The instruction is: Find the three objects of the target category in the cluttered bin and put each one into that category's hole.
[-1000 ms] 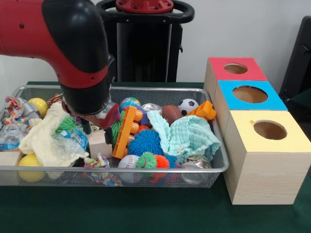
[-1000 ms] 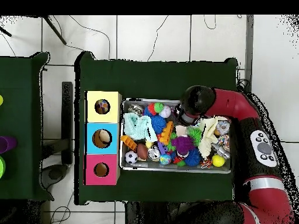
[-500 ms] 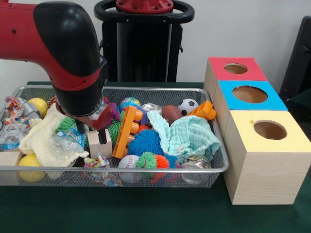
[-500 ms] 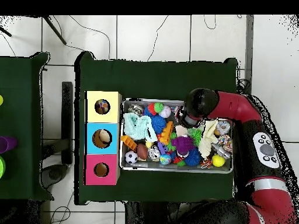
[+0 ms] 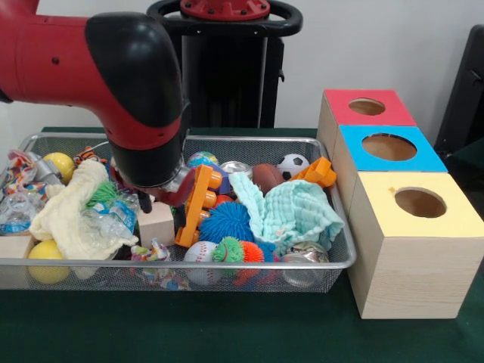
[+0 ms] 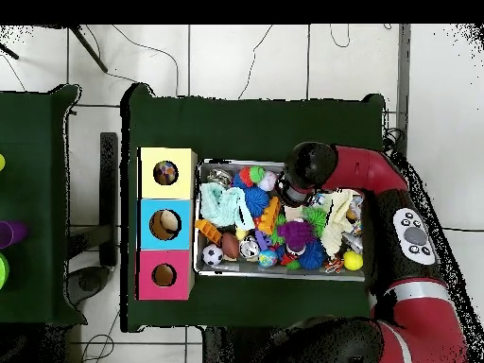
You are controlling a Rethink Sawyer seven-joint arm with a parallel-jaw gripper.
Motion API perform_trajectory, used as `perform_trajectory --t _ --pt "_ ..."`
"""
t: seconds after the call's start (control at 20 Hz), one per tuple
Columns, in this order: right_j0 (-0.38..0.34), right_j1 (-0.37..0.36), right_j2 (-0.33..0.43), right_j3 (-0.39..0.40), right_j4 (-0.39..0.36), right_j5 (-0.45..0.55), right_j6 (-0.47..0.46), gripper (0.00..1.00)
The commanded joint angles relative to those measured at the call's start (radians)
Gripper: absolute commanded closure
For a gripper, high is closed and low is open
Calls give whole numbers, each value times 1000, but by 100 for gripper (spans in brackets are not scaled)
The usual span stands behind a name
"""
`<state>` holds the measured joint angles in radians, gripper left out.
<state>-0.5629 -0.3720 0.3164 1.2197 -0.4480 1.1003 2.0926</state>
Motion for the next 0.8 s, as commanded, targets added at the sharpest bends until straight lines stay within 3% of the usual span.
perform_trajectory --t 0.05,0.8 --pt "17 45 24 94 -31 -46 -122 0" --pt "-8 170 31 -96 -27 52 -197 0"
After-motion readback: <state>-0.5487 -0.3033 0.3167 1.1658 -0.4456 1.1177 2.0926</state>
